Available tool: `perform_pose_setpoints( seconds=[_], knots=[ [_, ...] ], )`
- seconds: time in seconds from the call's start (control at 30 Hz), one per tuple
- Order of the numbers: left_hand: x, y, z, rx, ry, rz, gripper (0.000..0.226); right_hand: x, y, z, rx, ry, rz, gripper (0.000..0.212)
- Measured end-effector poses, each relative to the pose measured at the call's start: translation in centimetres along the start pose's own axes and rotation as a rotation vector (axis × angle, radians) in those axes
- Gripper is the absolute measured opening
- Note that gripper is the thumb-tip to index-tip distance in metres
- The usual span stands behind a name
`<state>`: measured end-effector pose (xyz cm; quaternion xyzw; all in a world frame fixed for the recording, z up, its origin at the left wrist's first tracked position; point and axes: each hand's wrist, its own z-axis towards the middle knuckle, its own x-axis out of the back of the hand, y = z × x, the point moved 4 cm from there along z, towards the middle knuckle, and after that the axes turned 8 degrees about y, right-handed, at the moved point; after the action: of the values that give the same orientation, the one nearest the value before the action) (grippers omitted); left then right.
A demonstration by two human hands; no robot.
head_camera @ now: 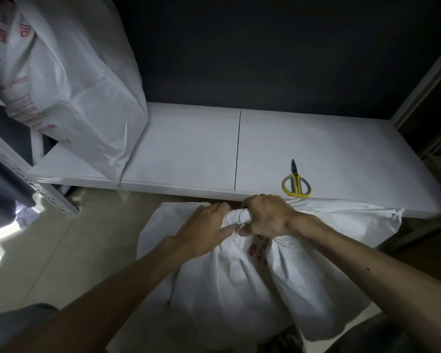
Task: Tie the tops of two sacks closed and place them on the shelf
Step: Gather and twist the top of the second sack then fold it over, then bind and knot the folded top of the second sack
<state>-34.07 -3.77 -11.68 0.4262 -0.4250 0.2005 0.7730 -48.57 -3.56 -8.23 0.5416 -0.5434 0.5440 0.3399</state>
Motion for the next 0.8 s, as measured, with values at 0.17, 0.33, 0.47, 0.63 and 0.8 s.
perform_pose_setpoints(
  seconds=[0.17,0.33,0.47,0.63,0.8],
  knots=[
    [-0.3,0.0,1.7,0.344,-0.296,-0.580,0.037,0.0,2.8,-0.2,-0.059,0.015,-0.011,0.034],
    [-2.2,-2.0,6.3,0.672,-0.122,-0.982,0.017,0.3,5.0,-0.6,-0.056,0.108,-0.057,0.037],
    [-5.5,-3.5,11.6,0.366,-0.086,-0.237,0.030,-0.6,5.2,-0.4,-0.011,0.128,-0.045,0.036],
    [-10.4,-3.6,16.7,0.036,-0.295,0.059,0.034,-1.2,7.0,0.1,0.011,0.117,-0.015,0.038],
    [-13.4,-4.6,20.3,0.005,-0.252,0.079,0.032,-1.7,8.7,1.0,0.047,0.119,-0.020,0.042]
  ],
)
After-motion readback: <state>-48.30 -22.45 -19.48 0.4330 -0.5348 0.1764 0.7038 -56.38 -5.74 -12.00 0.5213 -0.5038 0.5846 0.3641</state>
